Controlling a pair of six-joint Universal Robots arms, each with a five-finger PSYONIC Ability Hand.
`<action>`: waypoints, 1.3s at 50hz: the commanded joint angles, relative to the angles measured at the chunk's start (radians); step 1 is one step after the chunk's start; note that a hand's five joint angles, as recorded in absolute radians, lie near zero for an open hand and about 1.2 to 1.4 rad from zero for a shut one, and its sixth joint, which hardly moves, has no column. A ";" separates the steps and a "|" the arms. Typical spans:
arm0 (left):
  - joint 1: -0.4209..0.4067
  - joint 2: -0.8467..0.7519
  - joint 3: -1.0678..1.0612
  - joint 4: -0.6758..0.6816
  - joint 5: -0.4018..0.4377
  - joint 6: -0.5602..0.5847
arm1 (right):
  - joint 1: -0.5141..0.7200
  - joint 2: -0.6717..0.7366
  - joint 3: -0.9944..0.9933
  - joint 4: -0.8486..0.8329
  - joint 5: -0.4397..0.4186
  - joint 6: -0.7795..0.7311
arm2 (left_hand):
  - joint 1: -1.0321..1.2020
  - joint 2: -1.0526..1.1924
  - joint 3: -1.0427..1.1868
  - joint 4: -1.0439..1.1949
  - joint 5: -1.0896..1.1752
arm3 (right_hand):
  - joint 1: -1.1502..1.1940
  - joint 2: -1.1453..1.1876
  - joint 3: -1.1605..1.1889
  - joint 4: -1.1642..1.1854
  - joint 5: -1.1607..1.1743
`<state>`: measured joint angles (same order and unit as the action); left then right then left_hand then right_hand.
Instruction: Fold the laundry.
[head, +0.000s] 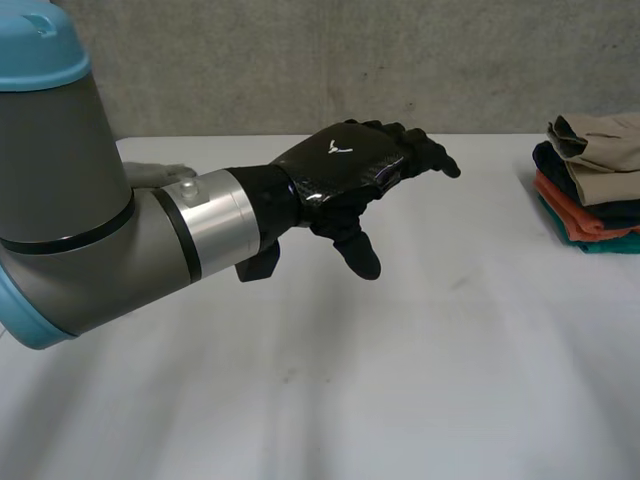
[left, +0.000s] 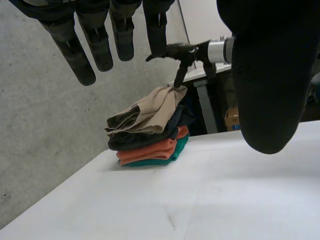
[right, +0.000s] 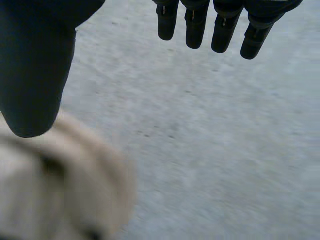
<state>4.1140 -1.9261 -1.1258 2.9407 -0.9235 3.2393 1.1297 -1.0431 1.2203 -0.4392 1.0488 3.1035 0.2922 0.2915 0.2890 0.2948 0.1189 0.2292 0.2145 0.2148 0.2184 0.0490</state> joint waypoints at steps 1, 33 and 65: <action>-0.009 0.045 0.008 0.038 0.000 -0.027 | 0.011 -0.208 0.002 0.178 0.247 -0.184 | 0.027 0.028 0.030 0.024 0.026 | -0.055 -0.040 -0.040 -0.044 -0.049; 0.643 -0.555 0.362 0.273 -0.391 0.366 | 0.774 -0.285 0.676 0.071 0.194 -0.582 | -0.118 -0.117 -0.114 -0.120 -0.119 | -0.055 -0.040 -0.040 -0.044 -0.049; 0.595 -0.647 0.539 0.321 -0.295 0.145 | 0.769 -0.264 0.729 0.042 0.223 -0.571 | 1.104 1.105 1.107 1.101 1.103 | -0.055 -0.040 -0.040 -0.044 -0.049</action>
<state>4.7526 -2.8542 -0.3436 3.2733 -1.1569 3.4853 1.8999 -1.3077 1.9493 -0.3874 1.2680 2.5299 1.0612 1.1776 1.1581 1.1921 0.9262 0.2291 0.2144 0.2148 0.2183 0.0489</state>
